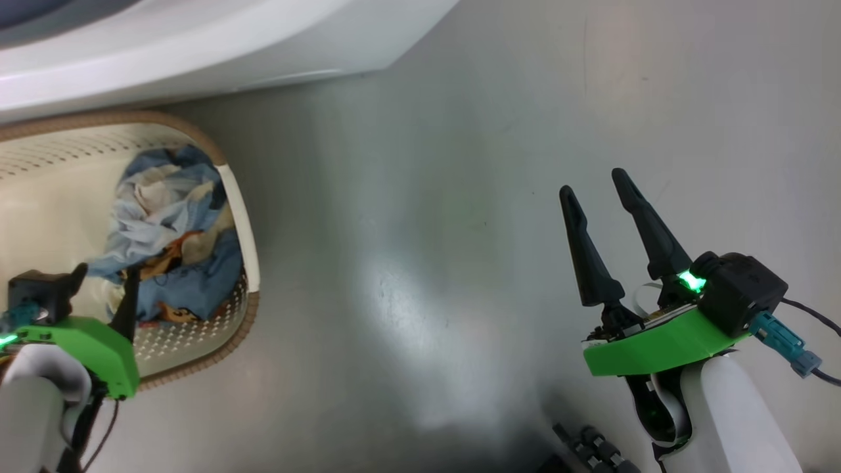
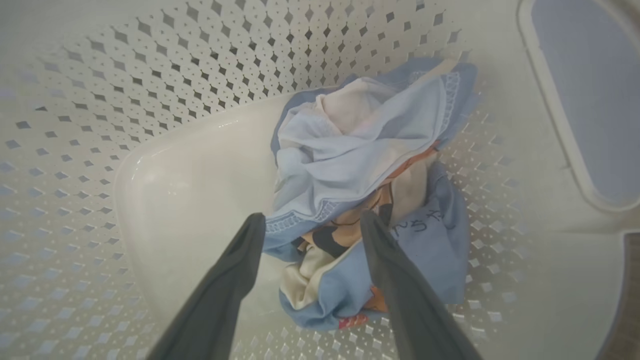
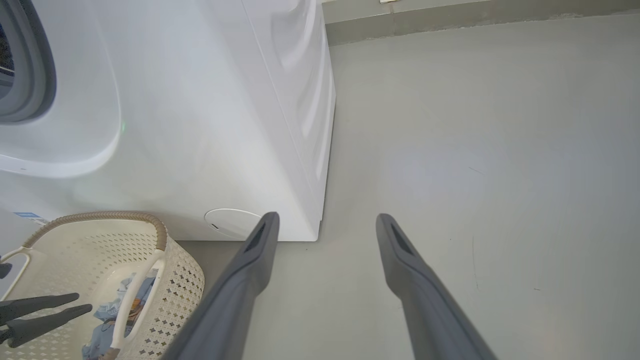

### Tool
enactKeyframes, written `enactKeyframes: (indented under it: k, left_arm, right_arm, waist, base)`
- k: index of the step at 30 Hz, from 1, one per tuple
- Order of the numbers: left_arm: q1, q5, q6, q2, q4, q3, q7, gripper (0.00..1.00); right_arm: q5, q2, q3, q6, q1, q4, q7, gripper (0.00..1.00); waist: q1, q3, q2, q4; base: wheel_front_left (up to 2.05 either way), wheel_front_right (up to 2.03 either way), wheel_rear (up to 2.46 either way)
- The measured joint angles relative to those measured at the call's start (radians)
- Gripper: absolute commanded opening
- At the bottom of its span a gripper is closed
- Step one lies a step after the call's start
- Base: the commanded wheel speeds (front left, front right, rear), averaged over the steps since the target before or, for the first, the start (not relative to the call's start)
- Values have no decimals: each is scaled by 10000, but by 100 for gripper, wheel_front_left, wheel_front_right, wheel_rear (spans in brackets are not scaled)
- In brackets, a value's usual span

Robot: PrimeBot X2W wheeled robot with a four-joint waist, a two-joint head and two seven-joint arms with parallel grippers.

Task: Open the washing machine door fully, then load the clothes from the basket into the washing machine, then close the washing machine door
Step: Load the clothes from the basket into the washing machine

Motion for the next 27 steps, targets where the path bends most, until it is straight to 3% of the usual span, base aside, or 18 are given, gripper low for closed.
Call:
enactKeyframes:
  k: [27]
  left_arm:
    - [-1334, -2499, 0, 811, 219, -2667, 236, 100]
  right_arm:
    - [368, 0, 86, 0, -433, 4, 0, 100]
  waist:
    - [0, 1022, 0, -203]
  base:
    - [0, 0, 0]
